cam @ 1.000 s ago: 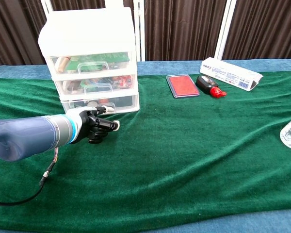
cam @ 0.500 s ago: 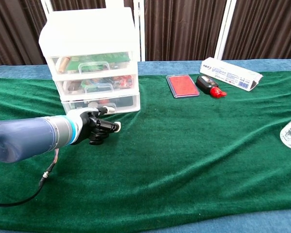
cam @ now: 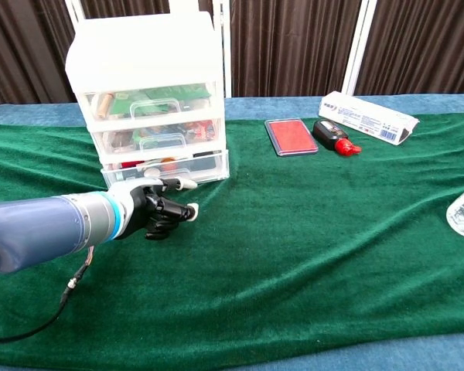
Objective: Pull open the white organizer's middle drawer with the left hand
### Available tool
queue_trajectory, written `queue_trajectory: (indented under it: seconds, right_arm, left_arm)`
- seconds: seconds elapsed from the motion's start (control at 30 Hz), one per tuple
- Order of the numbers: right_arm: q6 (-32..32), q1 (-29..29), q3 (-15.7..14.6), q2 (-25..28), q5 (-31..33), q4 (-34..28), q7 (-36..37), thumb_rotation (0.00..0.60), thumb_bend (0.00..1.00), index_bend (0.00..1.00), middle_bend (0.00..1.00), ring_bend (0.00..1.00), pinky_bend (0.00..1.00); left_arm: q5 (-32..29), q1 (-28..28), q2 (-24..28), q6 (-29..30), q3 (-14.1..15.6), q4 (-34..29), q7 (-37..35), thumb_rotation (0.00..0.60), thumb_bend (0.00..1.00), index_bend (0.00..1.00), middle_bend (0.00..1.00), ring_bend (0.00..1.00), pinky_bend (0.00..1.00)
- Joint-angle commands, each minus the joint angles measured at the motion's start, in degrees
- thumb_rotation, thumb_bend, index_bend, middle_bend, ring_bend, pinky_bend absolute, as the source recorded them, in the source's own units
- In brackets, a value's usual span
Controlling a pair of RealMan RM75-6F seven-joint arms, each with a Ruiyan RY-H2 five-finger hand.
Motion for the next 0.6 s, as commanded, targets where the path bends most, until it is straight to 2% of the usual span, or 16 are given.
queue_trajectory:
  seconds: [0.03, 0.3, 0.47, 0.53, 0.57, 0.6]
  right_arm:
    - [0.0, 0.0, 0.0, 0.0, 0.0, 0.0, 0.0, 0.6, 0.04, 0.07, 0.0, 0.0, 0.0]
    - [0.1, -0.1, 0.0, 0.0, 0.0, -0.1, -0.2, 0.6, 0.04, 0.07, 0.0, 0.0, 0.0]
    - [0.2, -0.1, 0.0, -0.1, -0.1, -0.2, -0.4, 0.6, 0.04, 0.07, 0.0, 0.0, 0.0]
    - [0.2, -0.1, 0.0, -0.1, -0.2, -0.2, -0.4, 0.6, 0.04, 0.07, 0.0, 0.0, 0.0]
    - [0.2, -0.1, -0.1, -0.1, -0.2, -0.2, -0.6, 0.6, 0.04, 0.07, 0.0, 0.0, 0.0]
    - [0.2, -0.1, -0.1, -0.1, -0.2, -0.2, -0.6, 0.6, 0.04, 0.07, 0.0, 0.0, 0.0]
  left_arm:
    - [1.1, 0.5, 0.5, 0.0, 0.5, -1.0, -0.3, 0.6, 0.61, 0.04, 0.94, 0.9, 0.93]
    - [8.8, 3.5, 1.6, 1.9, 2.6, -4.6, -2.4, 0.6, 0.61, 0.11, 0.94, 0.9, 0.93]
    - [14.2, 4.8, 1.5, 5.3, 4.2, -6.1, -1.8, 0.6, 0.61, 0.09, 0.94, 0.9, 0.93]
    - [17.6, 5.2, 1.2, 9.0, 5.4, -6.4, 0.3, 0.6, 0.61, 0.07, 0.94, 0.9, 0.93]
    - [21.8, 5.1, 0.8, 14.4, 7.3, -5.9, 5.3, 0.6, 0.61, 0.05, 0.94, 0.9, 0.93]
    - [23.0, 5.3, 0.0, 17.4, 8.1, -5.9, 7.9, 0.6, 0.61, 0.05, 0.94, 0.9, 0.93]
